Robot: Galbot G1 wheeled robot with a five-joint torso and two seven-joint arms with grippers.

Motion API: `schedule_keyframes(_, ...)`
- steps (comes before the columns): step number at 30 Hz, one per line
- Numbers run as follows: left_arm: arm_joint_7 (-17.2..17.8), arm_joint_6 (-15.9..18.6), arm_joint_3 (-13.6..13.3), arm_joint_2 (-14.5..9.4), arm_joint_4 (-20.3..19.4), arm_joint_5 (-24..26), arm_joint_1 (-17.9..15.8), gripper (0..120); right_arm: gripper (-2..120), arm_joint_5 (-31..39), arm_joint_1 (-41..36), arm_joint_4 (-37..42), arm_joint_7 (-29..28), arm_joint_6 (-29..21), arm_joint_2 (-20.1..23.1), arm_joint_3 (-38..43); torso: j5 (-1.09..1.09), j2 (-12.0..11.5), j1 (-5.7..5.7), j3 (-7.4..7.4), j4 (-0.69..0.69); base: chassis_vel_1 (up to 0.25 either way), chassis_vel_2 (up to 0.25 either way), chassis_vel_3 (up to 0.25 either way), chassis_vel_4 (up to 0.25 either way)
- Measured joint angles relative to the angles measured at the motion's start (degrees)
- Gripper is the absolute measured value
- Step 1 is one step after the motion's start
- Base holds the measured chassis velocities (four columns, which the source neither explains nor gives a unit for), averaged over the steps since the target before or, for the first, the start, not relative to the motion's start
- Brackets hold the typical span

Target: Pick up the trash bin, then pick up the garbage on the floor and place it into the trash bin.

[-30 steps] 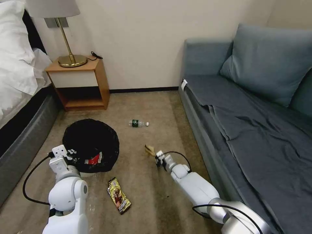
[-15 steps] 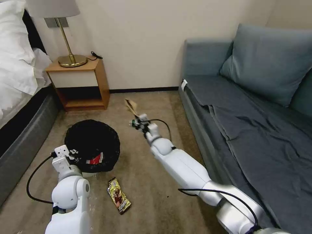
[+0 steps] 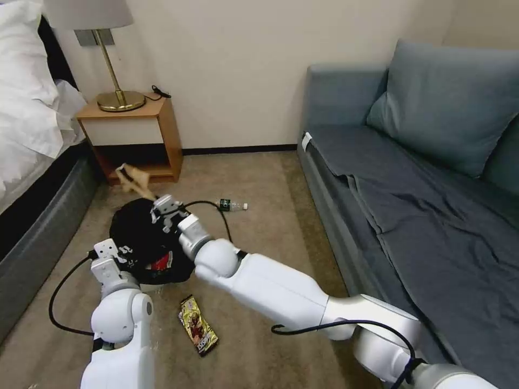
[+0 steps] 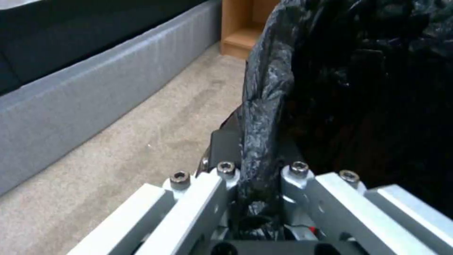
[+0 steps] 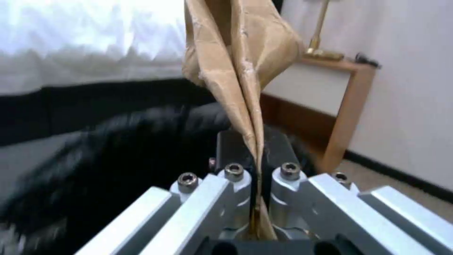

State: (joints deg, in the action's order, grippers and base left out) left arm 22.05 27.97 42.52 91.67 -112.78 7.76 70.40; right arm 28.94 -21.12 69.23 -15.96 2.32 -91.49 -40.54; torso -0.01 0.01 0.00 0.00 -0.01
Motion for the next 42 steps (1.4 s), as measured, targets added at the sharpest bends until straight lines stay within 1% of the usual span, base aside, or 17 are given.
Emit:
schedule_keyframes(4,-0.03,-0.07,-0.01,0.05,-0.19,-0.07,0.1,4,0,-1.02,-1.55,-0.77,-0.17,0.16,-0.17,-0.5,0.01,0.0,0.0,0.0,0.0,0.0,0.0,0.0,0.0)
schedule_keyframes(7,-0.05,-0.07,0.2,-0.09,-0.3,-0.02,0.04,4,8,-2.12,-2.68,-1.11,-0.44,0.13,0.19,-0.62,0.01,0.0,0.0,0.0,0.01,0.0,0.0,0.0,0.0)
schedule_keyframes(10,-0.05,-0.07,0.28,-0.21,-0.24,0.04,-0.32,4,23,-2.4,-2.94,-1.13,-0.46,0.0,0.4,-0.35,0.01,0.0,0.0,0.0,0.01,0.0,0.0,0.0,0.0)
schedule_keyframes(13,-0.06,-0.07,0.28,-0.17,-0.12,0.04,-0.48,4,28,-2.4,-2.94,-1.11,-0.47,-0.08,0.41,-0.19,0.01,0.0,0.0,0.0,0.01,0.0,0.0,0.0,0.0)
schedule_keyframes(16,-0.1,-0.07,0.17,0.0,0.44,-0.24,-0.87,4,46,-2.37,-2.99,-0.72,-0.45,-0.23,0.57,0.09,0.01,0.0,0.0,0.0,0.0,0.0,0.0,0.0,0.0)
schedule_keyframes(18,-0.11,-0.07,0.16,0.0,0.53,-0.3,-0.91,4,49,-2.38,-3.13,-0.64,-0.43,-0.23,0.61,0.12,0.01,0.0,0.0,0.0,0.0,0.0,0.0,0.0,0.0)
schedule_keyframes(20,-0.13,-0.07,0.21,-0.15,0.75,-0.35,-1.01,4,60,-2.49,-3.62,-0.48,-0.33,-0.23,0.89,0.11,0.01,0.0,0.0,0.0,0.01,0.0,0.0,0.0,0.0)
schedule_keyframes(22,-0.14,-0.07,0.28,-0.25,0.77,-0.36,-1.03,4,62,-2.51,-3.72,-0.34,-0.32,-0.23,1.01,0.11,0.01,0.0,0.0,0.0,0.01,0.0,0.0,0.0,0.0)
schedule_keyframes(23,-0.14,-0.07,0.48,-0.48,0.77,-0.37,-1.07,4,71,-2.53,-3.86,0.09,-0.32,-0.23,1.3,0.24,0.01,0.0,0.0,0.0,0.01,0.0,0.0,0.0,0.0)
schedule_keyframes(24,-0.14,-0.07,0.48,-0.48,0.77,-0.37,-1.07,4,71,-2.53,-3.86,0.09,-0.32,-0.23,1.3,0.24,0.01,0.0,0.0,0.0,0.01,0.0,0.0,0.0,0.0)
schedule_keyframes(26,-0.15,-0.07,0.73,-0.74,0.77,-0.34,-1.07,4,82,-2.51,-3.85,0.77,-0.67,-0.3,1.42,1.33,0.01,0.0,0.0,0.0,0.01,0.0,0.0,0.0,0.0)
schedule_keyframes(27,-0.15,-0.07,0.73,-0.74,0.77,-0.34,-1.07,4,82,-2.51,-3.85,0.77,-0.67,-0.3,1.42,1.33,0.01,0.0,0.0,0.0,0.01,0.0,0.0,0.0,0.0)
schedule_keyframes(29,-0.17,-0.15,1.03,-1.08,0.74,0.08,-0.96,4,93,-2.17,-2.66,1.23,-3.08,-2.79,0.59,6.05,0.01,0.0,0.0,0.0,0.02,0.0,0.0,0.0,0.0)
schedule_keyframes(30,-0.17,-0.15,1.03,-1.08,0.74,0.08,-0.96,4,93,-2.17,-2.66,1.23,-3.08,-2.79,0.59,6.05,0.01,0.0,0.0,0.0,0.02,0.0,0.0,0.0,0.0)
schedule_keyframes(33,-0.17,-0.56,1.29,-1.27,0.53,0.37,-0.87,4,99,-2.29,-1.3,1.42,-4.88,-7.32,1.12,10.06,0.02,0.0,0.0,0.0,0.03,0.0,0.0,0.0,0.0)
schedule_keyframes(36,-0.26,-0.66,1.93,-1.72,-0.08,1.06,-0.92,4,100,-4.03,-0.98,-0.06,-5.67,-11.59,4.17,14.27,0.02,-0.01,0.0,0.0,-0.01,0.0,0.0,0.0,0.0)
schedule_keyframes(42,-0.42,-0.44,2.47,-2.22,-0.77,1.67,-0.9,4,100,-5.29,-4.79,-5.24,-3.5,-13.58,6.41,15.72,0.02,-0.01,0.0,0.0,0.01,0.0,0.0,0.0,0.0)
